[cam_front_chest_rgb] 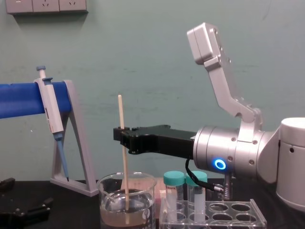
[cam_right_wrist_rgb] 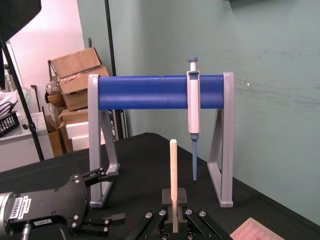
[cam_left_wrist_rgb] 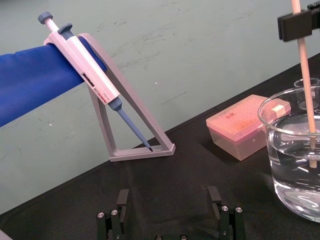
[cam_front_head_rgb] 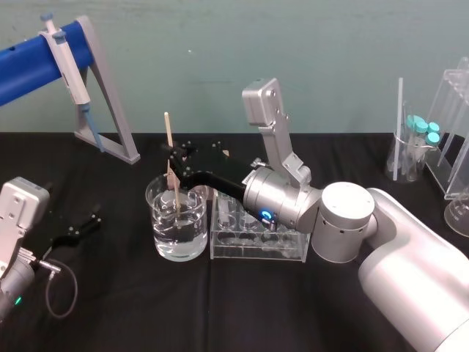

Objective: Hold the thermometer with one hand and immerse one end into the beaker, then reinsert it into the test tube rack.

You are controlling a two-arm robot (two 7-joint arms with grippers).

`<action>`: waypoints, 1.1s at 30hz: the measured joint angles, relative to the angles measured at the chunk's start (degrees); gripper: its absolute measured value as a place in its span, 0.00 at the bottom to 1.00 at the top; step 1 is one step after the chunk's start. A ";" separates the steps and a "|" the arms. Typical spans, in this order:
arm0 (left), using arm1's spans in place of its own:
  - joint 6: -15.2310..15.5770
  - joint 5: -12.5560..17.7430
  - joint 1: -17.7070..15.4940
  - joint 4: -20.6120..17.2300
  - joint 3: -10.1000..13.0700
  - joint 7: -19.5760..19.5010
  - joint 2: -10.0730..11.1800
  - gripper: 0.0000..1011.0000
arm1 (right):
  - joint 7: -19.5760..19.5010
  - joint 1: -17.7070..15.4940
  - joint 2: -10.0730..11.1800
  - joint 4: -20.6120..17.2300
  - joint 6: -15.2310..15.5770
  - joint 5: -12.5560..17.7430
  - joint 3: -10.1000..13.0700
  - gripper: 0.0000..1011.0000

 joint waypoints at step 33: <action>0.00 0.00 0.00 0.00 0.00 0.00 0.00 0.99 | 0.21 -0.33 -0.36 0.82 0.35 -1.06 0.72 0.05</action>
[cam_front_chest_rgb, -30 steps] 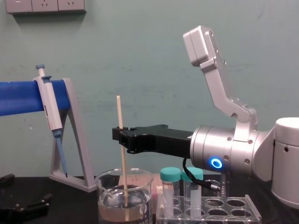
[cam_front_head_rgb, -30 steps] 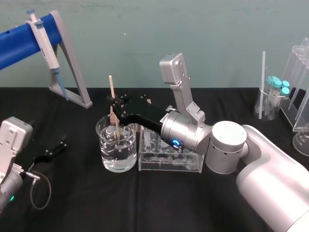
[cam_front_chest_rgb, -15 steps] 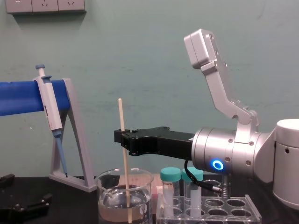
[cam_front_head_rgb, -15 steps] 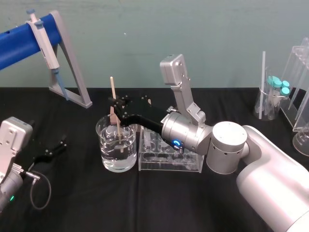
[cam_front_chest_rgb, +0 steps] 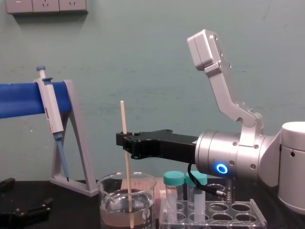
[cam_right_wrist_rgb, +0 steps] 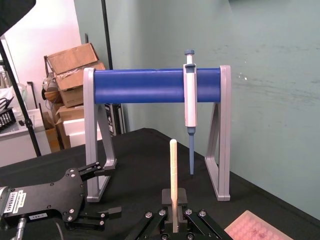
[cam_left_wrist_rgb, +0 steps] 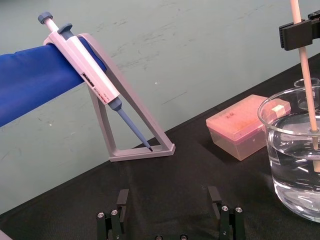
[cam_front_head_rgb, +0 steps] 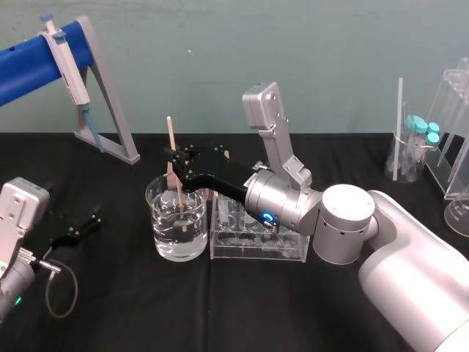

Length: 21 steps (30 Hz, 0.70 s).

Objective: Hold the thermometer with one hand and immerse one end into the beaker, then reinsert it into the test tube rack.

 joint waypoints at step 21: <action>0.00 0.01 0.00 0.00 0.00 0.00 0.00 0.99 | -0.06 0.00 0.00 -0.04 0.00 0.03 -0.02 0.05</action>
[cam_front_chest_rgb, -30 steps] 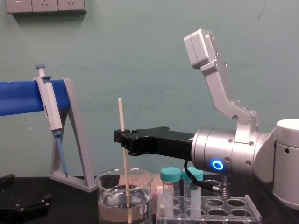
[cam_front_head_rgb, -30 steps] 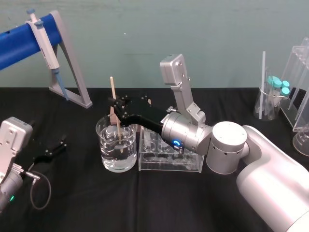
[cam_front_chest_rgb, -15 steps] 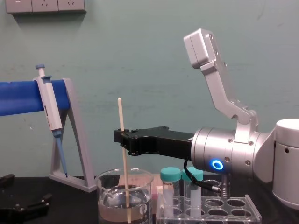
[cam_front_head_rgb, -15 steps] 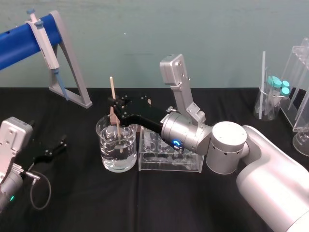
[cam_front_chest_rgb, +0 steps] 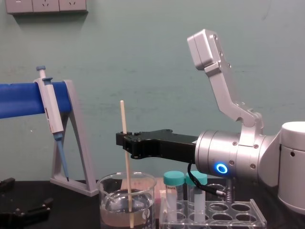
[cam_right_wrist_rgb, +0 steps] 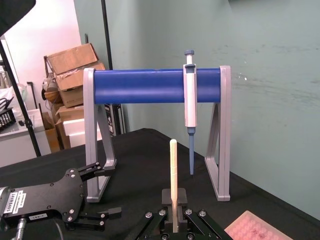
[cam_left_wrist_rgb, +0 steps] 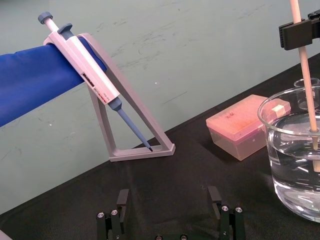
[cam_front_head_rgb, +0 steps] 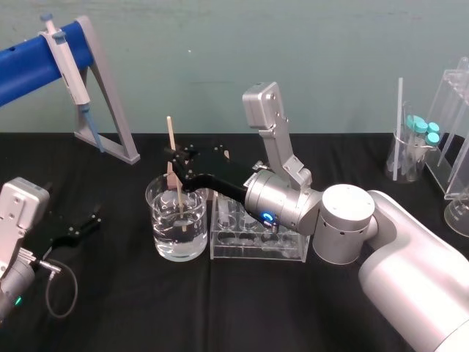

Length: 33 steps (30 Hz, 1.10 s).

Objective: Hold the thermometer with one hand and immerse one end into the beaker, then reinsert it into the test tube rack.

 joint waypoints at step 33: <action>0.00 0.00 0.00 0.00 0.00 0.00 0.00 0.99 | -0.01 0.00 0.00 0.00 0.00 0.00 0.00 0.05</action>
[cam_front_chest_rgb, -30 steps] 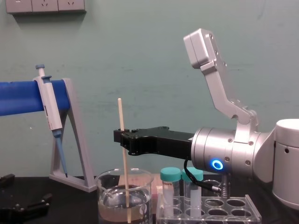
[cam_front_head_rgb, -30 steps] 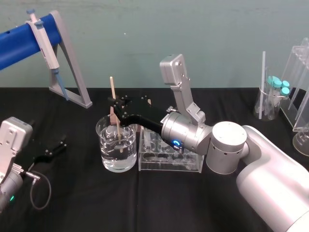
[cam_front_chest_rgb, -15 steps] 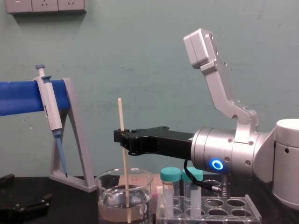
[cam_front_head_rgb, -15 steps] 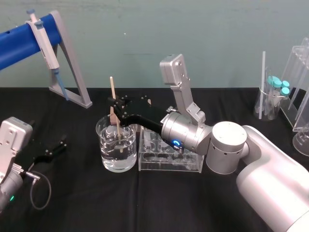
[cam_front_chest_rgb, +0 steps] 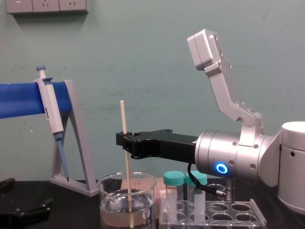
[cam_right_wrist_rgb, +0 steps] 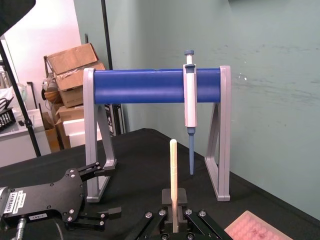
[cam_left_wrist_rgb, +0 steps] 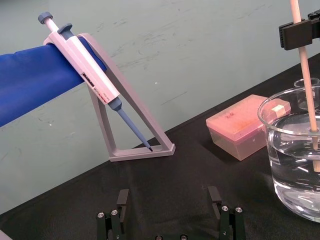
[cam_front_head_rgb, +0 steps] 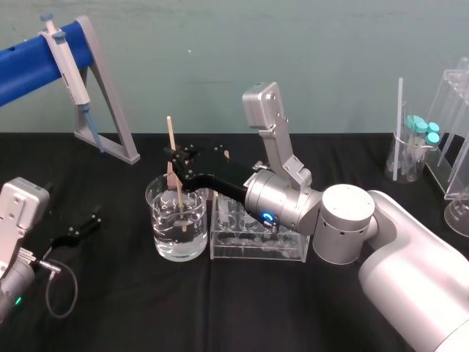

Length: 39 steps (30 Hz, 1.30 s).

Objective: Hold the thermometer with one hand and immerse one end into the beaker, then reinsert it into the test tube rack.

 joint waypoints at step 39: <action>0.00 0.00 0.00 0.00 0.00 0.00 0.00 0.99 | 0.00 0.00 0.00 0.00 0.00 0.00 0.00 0.05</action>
